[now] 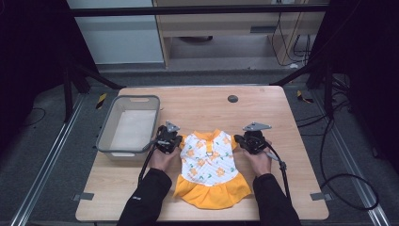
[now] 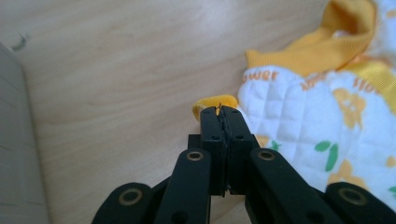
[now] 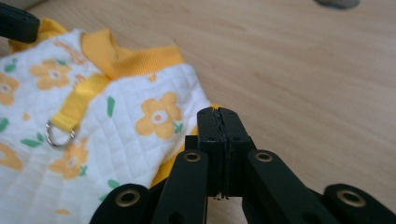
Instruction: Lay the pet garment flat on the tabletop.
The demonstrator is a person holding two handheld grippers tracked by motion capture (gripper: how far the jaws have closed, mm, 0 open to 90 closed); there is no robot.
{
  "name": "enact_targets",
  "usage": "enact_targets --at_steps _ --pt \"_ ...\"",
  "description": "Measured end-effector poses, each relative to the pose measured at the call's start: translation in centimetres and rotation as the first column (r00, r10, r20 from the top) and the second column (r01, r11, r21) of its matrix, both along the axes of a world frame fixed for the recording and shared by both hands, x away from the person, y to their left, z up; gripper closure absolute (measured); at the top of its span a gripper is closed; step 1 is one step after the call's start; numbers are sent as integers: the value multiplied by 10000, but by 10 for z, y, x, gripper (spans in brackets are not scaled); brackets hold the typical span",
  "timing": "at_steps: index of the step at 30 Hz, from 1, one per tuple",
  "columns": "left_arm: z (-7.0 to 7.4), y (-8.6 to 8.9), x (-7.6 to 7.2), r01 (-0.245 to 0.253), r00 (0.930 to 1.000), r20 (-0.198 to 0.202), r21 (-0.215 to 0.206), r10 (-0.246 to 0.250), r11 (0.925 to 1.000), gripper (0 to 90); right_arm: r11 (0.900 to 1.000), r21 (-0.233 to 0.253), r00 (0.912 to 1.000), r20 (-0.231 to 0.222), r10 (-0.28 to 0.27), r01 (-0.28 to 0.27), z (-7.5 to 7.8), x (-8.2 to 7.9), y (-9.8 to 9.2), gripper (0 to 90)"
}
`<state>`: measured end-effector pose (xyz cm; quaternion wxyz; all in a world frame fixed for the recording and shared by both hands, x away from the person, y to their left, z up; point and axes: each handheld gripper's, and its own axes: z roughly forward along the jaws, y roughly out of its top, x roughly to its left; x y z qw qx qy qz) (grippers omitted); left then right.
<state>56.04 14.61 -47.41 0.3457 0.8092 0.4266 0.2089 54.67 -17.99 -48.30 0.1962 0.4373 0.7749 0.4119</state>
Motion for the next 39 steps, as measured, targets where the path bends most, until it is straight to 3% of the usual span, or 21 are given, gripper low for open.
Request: enact_targets --at_steps 2,3,6,7,8,9,12,13,14,16,19,23,29,31,37,39 --pt "7 0 1 11 9999 160 -68 -10 10000 889 10000 7 9998 186 -19 19 5 0 0 893" --pt "18 -1 3 78 9994 332 -117 -74 9999 889 10000 32 9993 374 -16 15 11 1 1 893" --pt "39 -7 7 93 9967 808 50 -97 9999 888 9998 -10 9929 1174 -205 208 30 3 5 892" --pt "46 -9 9 56 9951 986 8 -56 10000 888 9993 -26 9884 1478 -353 361 35 5 6 892" --pt "55 -12 12 -40 9908 1353 -145 59 9999 887 9976 12 9784 1952 -674 685 42 8 7 890" --pt "55 -12 12 -40 9908 1353 -145 59 9999 887 9976 12 9784 1952 -674 685 42 8 7 890" --pt "62 -15 22 -380 9838 1734 -512 463 9980 872 9906 -184 9633 2362 -1276 1357 48 18 8 872" --pt "62 -15 28 -660 9823 1718 -565 749 9962 752 9867 -416 9613 2351 -1433 1573 46 25 9 800" --pt "62 -15 28 -660 9823 1718 -565 749 9962 678 9867 -416 9613 2351 -1433 1573 46 25 9 800" --pt "60 -13 32 -918 9855 1381 -528 983 9944 642 9827 -707 9635 2204 -1517 1709 44 28 9 762" --pt "61 -8 28 -838 9883 1218 -651 913 9944 630 9866 -779 9697 2101 -1244 1435 44 25 8 725" --pt "63 -3 15 -449 9915 1159 -1197 589 9918 632 9916 -713 9738 2083 -906 1075 48 14 4 721" --pt "62 -9 -9 568 9903 1330 -1315 -391 9897 724 9982 -368 9788 2009 -385 468 57 -7 0 763" --pt "56 -13 -17 904 9896 1249 -1482 -720 9848 770 9996 -179 9821 1872 -195 232 57 -14 1 779" --pt "24 -27 -29 1484 9876 657 -964 -1425 9842 814 9993 -241 9920 1226 307 -280 36 -32 10 798" --pt "12 -30 -31 1602 9867 366 -611 -1582 9852 814 9984 -360 9943 964 460 -427 25 -36 13 796"
